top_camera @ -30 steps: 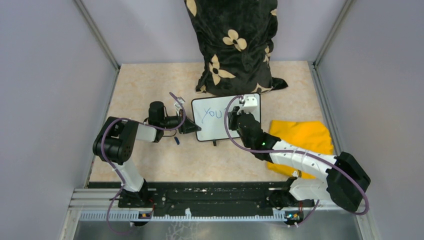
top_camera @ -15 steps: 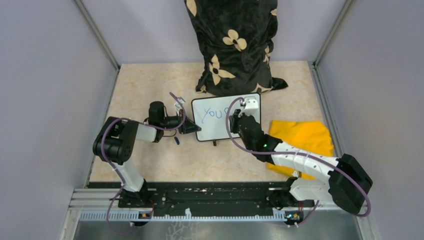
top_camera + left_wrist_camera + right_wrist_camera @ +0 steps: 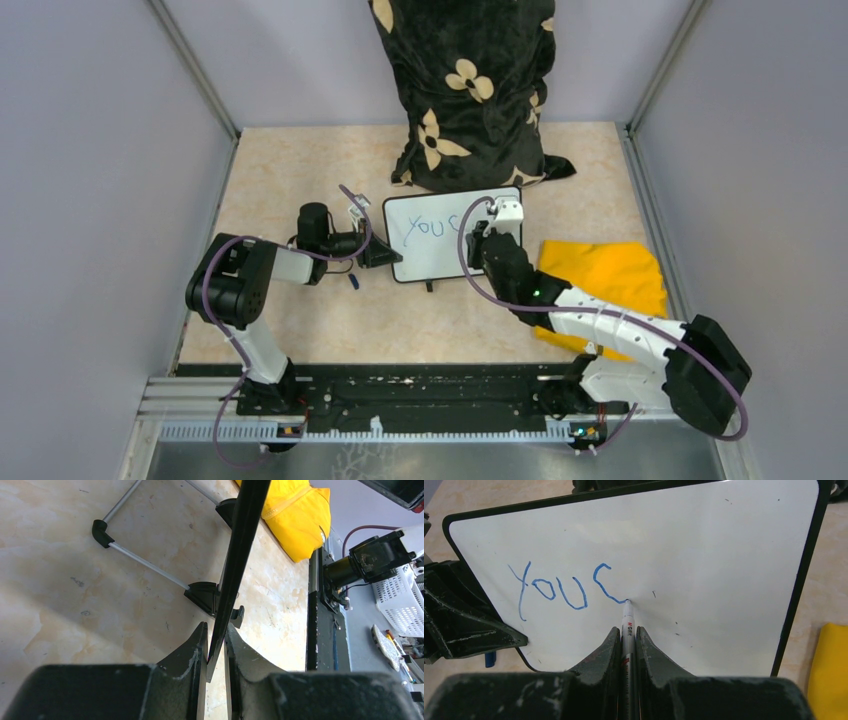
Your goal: Write a sentence on the whiteboard
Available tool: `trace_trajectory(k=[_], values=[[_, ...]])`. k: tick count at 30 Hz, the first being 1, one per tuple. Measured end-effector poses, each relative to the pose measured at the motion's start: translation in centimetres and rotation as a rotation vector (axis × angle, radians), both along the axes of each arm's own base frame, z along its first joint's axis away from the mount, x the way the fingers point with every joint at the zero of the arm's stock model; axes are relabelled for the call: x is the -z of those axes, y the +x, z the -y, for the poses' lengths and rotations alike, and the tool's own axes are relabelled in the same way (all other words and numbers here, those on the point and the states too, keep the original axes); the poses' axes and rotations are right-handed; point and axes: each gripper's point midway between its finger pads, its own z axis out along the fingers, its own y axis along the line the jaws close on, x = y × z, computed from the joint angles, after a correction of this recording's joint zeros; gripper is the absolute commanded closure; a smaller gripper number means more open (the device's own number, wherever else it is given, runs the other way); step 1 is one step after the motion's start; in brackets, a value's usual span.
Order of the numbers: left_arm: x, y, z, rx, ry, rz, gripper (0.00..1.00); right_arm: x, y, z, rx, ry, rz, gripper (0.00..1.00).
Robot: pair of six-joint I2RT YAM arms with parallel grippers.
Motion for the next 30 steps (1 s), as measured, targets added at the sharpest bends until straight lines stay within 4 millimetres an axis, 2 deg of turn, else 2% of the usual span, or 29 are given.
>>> trace_trajectory(k=[7, 15, 30], values=[[0.0, -0.1, 0.1, 0.003, 0.000, 0.001, 0.77, -0.6, 0.1, 0.8, 0.020, 0.008, 0.009, 1.00], [0.0, -0.1, 0.1, 0.004, 0.001, 0.000, 0.77, -2.6, 0.0, 1.3, 0.020, 0.045, 0.053, 1.00], [0.1, -0.1, 0.1, 0.005, 0.003, -0.002, 0.77, -1.7, 0.5, 1.6, 0.035, 0.018, 0.038, 1.00]])
